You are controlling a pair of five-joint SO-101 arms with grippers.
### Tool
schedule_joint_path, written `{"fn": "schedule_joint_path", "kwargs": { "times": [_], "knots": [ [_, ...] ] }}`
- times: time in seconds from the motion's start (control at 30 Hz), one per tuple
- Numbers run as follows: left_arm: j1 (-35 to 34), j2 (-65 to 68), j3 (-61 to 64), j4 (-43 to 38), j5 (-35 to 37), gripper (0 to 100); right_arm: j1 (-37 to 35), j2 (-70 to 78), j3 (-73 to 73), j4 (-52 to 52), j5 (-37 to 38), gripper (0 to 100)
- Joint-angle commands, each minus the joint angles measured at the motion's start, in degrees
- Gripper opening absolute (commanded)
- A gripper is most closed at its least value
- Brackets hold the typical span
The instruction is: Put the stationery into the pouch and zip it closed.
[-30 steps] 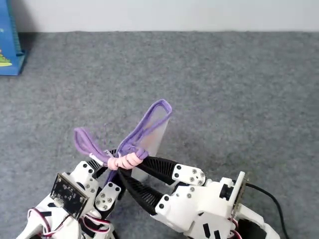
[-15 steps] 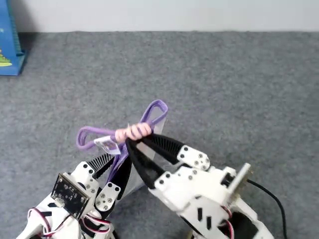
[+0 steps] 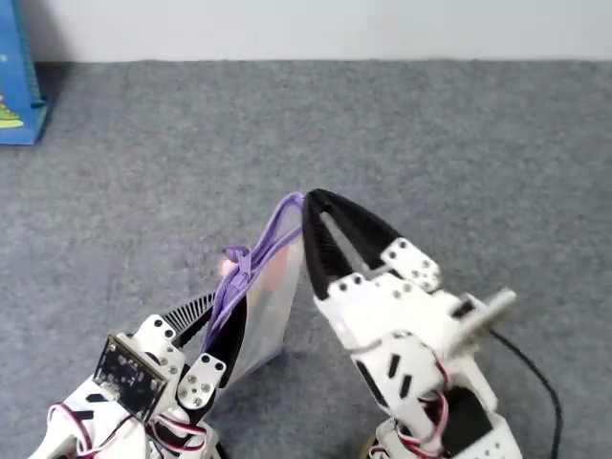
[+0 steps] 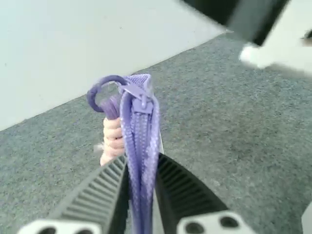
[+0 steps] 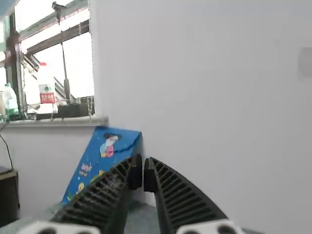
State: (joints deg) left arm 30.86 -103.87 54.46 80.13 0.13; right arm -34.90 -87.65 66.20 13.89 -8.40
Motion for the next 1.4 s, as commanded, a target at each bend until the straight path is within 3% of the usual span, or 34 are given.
{"fn": "schedule_joint_path", "kwargs": {
  "times": [0.0, 0.13, 0.37, 0.73, 1.37],
  "knots": [
    [0.1, -0.5, -1.9, 0.6, 0.6, 1, 0.3, 0.6, -1.5, -0.7, 0.1, 0.7],
    [0.0, -0.5, -1.7, 0.6, 0.6, 1, -5.4, 0.4, -3.9, 2.9, 0.4, 2.0],
    [0.0, -0.5, -1.5, 0.6, 0.6, 1, -11.7, 4.0, -12.5, 17.2, -3.7, 17.7],
    [0.0, -0.5, -1.5, 0.7, 0.6, 1, -18.1, 15.2, -26.4, 28.2, -6.2, 12.3],
    [0.0, -0.5, -1.5, 0.7, 0.6, 1, -18.2, 36.4, -46.7, 52.7, -6.0, 11.8]
  ]
}}
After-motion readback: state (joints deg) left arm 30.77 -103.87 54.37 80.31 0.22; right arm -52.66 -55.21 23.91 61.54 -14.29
